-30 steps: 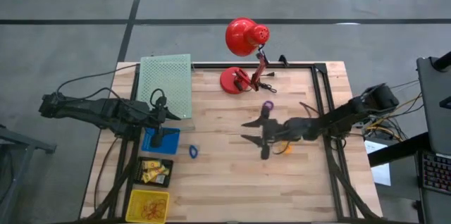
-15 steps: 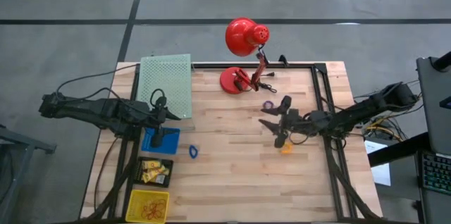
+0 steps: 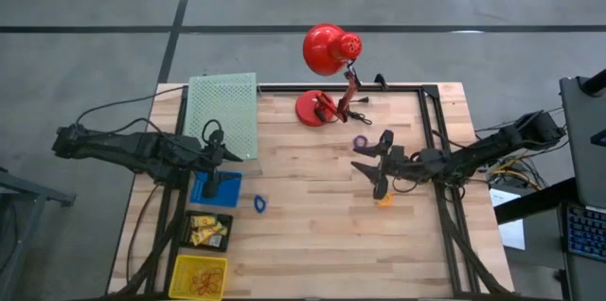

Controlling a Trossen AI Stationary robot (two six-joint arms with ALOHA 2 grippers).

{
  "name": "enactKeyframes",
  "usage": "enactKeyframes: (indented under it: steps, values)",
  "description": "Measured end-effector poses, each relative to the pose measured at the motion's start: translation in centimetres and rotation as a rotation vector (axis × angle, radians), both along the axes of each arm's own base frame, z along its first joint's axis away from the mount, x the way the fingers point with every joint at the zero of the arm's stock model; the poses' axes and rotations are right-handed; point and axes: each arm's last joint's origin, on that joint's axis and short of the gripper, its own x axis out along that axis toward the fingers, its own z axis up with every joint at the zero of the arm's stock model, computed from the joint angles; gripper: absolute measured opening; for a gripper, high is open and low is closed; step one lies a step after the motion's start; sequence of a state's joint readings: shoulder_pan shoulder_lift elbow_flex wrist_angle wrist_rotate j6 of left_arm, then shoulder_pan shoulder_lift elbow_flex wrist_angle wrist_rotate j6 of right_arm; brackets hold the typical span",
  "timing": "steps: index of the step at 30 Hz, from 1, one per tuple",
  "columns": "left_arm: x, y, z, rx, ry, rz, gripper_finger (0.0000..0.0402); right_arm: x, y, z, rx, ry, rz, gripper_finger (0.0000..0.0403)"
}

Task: Pick & Place Office Desk Supplies
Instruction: Put the blue spring rubber band into the blue bin

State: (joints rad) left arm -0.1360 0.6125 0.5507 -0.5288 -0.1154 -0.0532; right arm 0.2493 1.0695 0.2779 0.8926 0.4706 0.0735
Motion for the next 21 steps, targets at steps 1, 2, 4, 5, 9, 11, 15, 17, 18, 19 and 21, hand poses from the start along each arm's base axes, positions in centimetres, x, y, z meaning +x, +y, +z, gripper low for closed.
enactKeyframes:
  steps: [1,2,4,5,9,11,15,17,18,19,21]
  values:
    - [0.0,0.0,0.0,0.0,-0.001,0.0,0.023,0.0,0.0,-0.01,-0.002,0.001,0.0,0.0185]
    - [0.0,0.0,0.0,0.0,0.0,0.0,0.023,0.0,0.0,-0.01,-0.002,0.001,0.0,0.0185]
    - [0.0,0.0,0.0,0.0,0.0,0.0,0.023,0.0,0.0,0.01,-0.001,0.0,0.0,0.0185]
    - [0.0,0.0,0.0,0.0,0.0,0.0,0.023,0.02,0.01,0.02,-0.002,0.0,0.0,0.0185]
    - [0.0,0.0,0.0,0.0,0.0,0.0,0.023,0.03,0.01,0.05,-0.001,-0.001,0.0,0.0185]
    - [0.0,0.0,0.0,0.0,0.0,0.0,0.023,0.02,0.01,0.05,-0.003,-0.001,0.0,0.0185]
    - [0.0,0.0,0.0,0.0,0.0,0.0,0.023,0.02,0.01,0.05,-0.004,-0.001,0.0,0.0185]
    - [0.01,0.0,0.01,0.002,-0.001,-0.001,0.023,0.03,0.01,0.04,-0.005,0.0,0.0,0.0185]
    - [0.03,0.0,0.05,0.01,-0.006,-0.007,0.023,0.03,0.01,0.03,-0.004,0.0,0.0,0.0185]
    - [0.07,-0.01,0.1,0.021,-0.012,-0.015,0.023,0.03,0.01,0.03,-0.004,0.0,0.0,0.0185]
    - [0.06,-0.01,0.09,0.027,-0.011,-0.019,0.023,0.03,0.01,0.03,-0.005,0.0,0.0,0.0185]
